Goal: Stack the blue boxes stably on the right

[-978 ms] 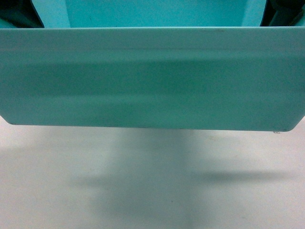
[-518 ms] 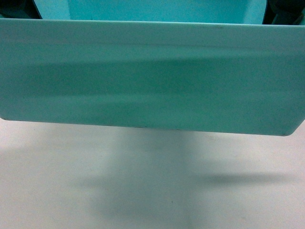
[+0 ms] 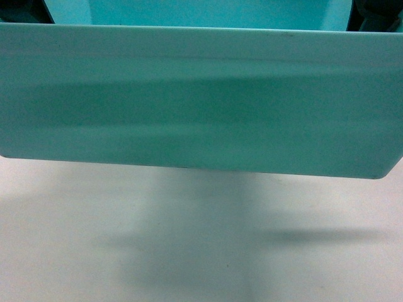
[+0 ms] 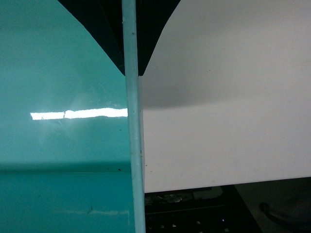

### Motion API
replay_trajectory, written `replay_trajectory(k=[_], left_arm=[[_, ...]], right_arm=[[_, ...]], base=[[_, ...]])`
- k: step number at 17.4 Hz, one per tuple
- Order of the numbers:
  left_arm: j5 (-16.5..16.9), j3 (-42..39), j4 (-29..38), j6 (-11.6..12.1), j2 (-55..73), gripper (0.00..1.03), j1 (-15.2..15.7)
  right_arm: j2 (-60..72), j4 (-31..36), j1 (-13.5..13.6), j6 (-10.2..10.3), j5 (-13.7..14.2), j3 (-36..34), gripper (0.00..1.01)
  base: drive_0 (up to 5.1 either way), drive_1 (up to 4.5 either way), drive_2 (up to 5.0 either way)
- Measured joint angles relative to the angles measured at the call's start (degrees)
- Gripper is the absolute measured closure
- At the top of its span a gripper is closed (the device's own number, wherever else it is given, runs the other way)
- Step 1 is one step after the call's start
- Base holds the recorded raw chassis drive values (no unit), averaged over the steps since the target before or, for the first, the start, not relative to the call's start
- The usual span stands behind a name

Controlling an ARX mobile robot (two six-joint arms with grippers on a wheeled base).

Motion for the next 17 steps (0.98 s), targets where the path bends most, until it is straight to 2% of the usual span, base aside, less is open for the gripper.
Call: replay_trajectory(k=[17], left_arm=[[-0.13, 0.0, -0.02, 0.0, -0.04, 1.01, 0.02]], right_arm=[[0.02, 0.04, 0.02, 0.11, -0.13, 0.0, 0.93]], base=[[0.0, 0.0, 0.0]])
